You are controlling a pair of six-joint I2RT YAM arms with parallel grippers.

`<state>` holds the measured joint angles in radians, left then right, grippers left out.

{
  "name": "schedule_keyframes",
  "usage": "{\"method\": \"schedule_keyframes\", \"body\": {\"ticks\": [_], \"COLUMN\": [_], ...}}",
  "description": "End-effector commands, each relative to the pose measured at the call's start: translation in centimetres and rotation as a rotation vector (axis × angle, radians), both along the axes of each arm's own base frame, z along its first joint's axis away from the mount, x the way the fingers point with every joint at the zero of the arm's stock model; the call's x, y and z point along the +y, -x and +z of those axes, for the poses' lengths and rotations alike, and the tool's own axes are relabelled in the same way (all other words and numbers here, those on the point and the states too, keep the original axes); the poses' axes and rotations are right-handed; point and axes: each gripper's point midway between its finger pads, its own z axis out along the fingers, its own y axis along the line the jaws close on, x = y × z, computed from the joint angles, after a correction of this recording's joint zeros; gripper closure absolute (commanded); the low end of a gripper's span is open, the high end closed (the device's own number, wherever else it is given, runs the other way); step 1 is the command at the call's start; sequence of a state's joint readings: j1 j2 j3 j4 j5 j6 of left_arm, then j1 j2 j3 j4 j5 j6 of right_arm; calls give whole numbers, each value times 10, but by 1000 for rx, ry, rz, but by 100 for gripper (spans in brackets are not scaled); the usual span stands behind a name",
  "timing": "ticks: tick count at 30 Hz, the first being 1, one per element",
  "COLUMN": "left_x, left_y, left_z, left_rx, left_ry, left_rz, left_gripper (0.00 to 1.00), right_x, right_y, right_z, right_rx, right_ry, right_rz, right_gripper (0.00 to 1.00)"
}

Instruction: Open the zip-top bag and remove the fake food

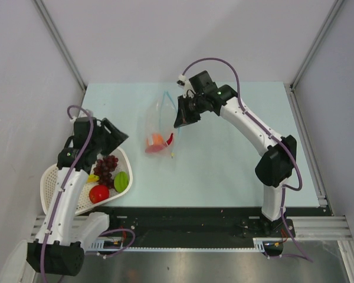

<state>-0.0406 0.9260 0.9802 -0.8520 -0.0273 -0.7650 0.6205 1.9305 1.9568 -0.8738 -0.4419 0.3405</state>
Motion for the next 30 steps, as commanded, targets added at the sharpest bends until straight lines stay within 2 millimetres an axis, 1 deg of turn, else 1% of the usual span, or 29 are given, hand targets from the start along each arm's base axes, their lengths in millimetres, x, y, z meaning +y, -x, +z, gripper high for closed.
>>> {"method": "schedule_keyframes", "body": {"ticks": [1, 2, 3, 4, 5, 6, 7, 8, 9, 10, 11, 14, 16, 17, 19, 21, 24, 25, 26, 28, 30], "left_x": [-86, -107, -116, -124, -138, -145, -150, -162, -167, -170, -176, -188, -189, -188, -185, -183, -183, -185, -185, -187, -188], "left_y": [-24, -22, -21, -20, -20, -21, -22, -19, -25, -25, -24, -27, -34, -36, -45, -51, -63, -64, -69, -73, -78], "left_z": [115, 144, 153, 161, 165, 163, 167, 164, 157, 157, 154, 143, 122, 114, 98, 93, 79, 78, 67, 58, 42], "left_rx": [-439, -542, -570, -590, -582, -562, -553, -536, -514, -512, -499, -461, -380, -353, -308, -305, -272, -264, -230, -212, -171], "left_ry": [193, 250, 277, 300, 324, 327, 325, 319, 309, 303, 308, 309, 284, 273, 235, 205, 169, 165, 150, 138, 122], "left_rz": [-395, -471, -500, -526, -563, -579, -591, -630, -632, -638, -645, -669, -650, -640, -608, -599, -593, -598, -593, -602, -599], "left_gripper": [35, 38, 39, 40, 44, 47, 50, 56, 57, 60, 65, 73, 76, 79, 82, 84, 87, 88, 89, 89, 90], "right_x": [11, 12, 15, 16, 18, 19, 20, 21, 22, 23, 24, 26, 27, 28, 29, 29, 30, 31, 32, 34, 34], "right_y": [5, 7, 8, 9, 9, 10, 11, 11, 11, 12, 12, 13, 15, 16, 16, 17, 19, 21, 21, 22, 23], "right_z": [56, 57, 58, 60, 61, 61, 61, 62, 61, 61, 61, 61, 60, 61, 63, 62, 60, 59, 59, 58, 54], "right_rx": [-83, -82, -80, -80, -77, -77, -76, -76, -73, -70, -67, -66, -57, -56, -55, -53, -44, -33, -33, -24, -12], "right_ry": [-93, -94, -98, -104, -112, -114, -115, -118, -119, -122, -125, -124, -129, -134, -140, -138, -143, -146, -155, -168, -166], "right_rz": [22, 25, 28, 27, 30, 31, 33, 33, 34, 38, 36, 36, 40, 42, 41, 45, 52, 55, 57, 62, 62], "right_gripper": [100, 100, 100, 100, 100, 100, 100, 100, 100, 100, 100, 100, 100, 100, 100, 100, 100, 100, 100, 100, 100]}}
